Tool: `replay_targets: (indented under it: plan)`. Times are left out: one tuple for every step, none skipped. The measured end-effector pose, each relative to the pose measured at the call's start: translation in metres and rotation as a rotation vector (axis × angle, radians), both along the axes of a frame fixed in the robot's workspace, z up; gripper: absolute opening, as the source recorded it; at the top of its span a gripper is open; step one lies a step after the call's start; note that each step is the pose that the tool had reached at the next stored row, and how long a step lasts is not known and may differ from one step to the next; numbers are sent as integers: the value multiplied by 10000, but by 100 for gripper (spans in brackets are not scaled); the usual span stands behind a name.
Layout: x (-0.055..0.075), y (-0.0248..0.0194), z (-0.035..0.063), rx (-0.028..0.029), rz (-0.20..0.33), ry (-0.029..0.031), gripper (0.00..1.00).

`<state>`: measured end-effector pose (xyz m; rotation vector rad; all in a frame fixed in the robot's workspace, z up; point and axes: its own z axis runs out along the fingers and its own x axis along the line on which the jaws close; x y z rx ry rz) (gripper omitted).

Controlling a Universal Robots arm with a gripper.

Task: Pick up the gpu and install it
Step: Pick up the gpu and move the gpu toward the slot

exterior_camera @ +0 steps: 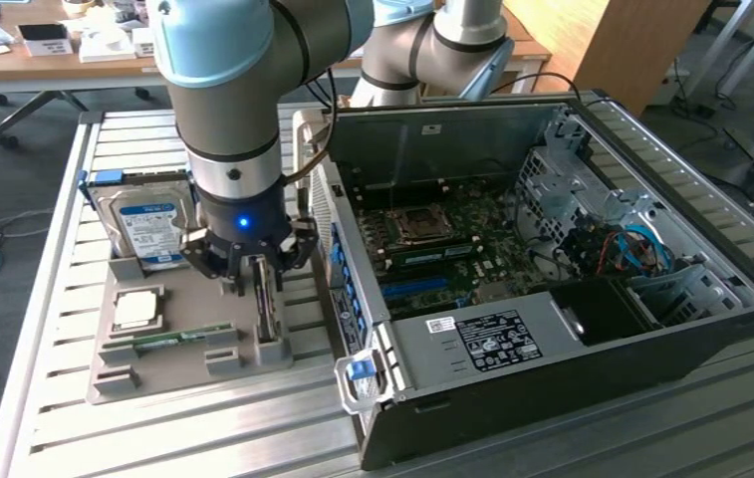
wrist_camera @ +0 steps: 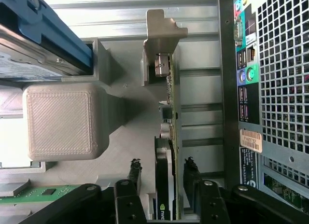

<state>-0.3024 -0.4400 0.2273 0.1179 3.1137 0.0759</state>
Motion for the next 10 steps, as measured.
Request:
replay_targets:
  plan:
    - [0, 0, 0, 0, 0, 0, 52]
    - [0, 0, 0, 0, 0, 0, 52]
    - [0, 0, 0, 0, 0, 0, 45]
    - [0, 0, 0, 0, 0, 0, 45]
    - [0, 0, 0, 0, 0, 0, 45]
    - [1, 0, -1, 2, -1, -1, 45]
    - [8, 1, -2, 3, 0, -2, 45]
    - [14, 1, -1, 2, 0, -1, 45]
    - [18, 0, -1, 1, -1, -1, 45]
    - [21, 0, -1, 1, 0, -1, 45]
